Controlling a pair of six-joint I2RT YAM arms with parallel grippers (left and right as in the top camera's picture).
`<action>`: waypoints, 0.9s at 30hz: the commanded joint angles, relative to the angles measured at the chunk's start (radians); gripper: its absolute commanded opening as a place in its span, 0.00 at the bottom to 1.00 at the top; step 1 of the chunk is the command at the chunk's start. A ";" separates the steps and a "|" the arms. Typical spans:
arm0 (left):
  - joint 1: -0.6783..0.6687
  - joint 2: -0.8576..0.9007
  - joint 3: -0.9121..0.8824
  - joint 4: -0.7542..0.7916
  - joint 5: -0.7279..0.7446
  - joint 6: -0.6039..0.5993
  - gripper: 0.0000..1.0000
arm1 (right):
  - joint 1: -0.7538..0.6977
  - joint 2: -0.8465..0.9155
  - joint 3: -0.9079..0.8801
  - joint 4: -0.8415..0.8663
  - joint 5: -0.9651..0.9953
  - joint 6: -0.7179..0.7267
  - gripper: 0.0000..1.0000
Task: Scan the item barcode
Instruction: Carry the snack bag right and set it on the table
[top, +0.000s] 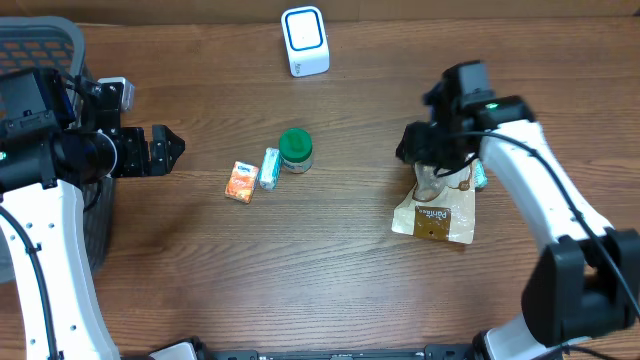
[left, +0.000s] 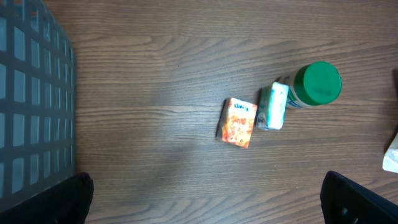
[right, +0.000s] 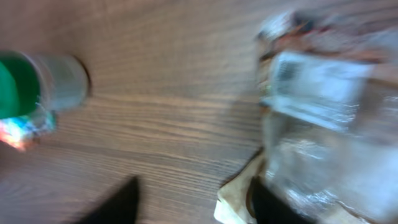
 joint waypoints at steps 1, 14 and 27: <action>0.005 0.002 -0.003 0.000 0.000 0.015 0.99 | 0.011 0.057 -0.064 0.032 0.001 0.007 0.32; 0.005 0.002 -0.003 0.000 0.000 0.015 0.99 | -0.049 0.069 -0.234 0.172 0.420 0.193 0.34; 0.005 0.002 -0.003 0.000 0.000 0.015 1.00 | -0.235 0.069 -0.283 0.297 0.416 0.167 0.35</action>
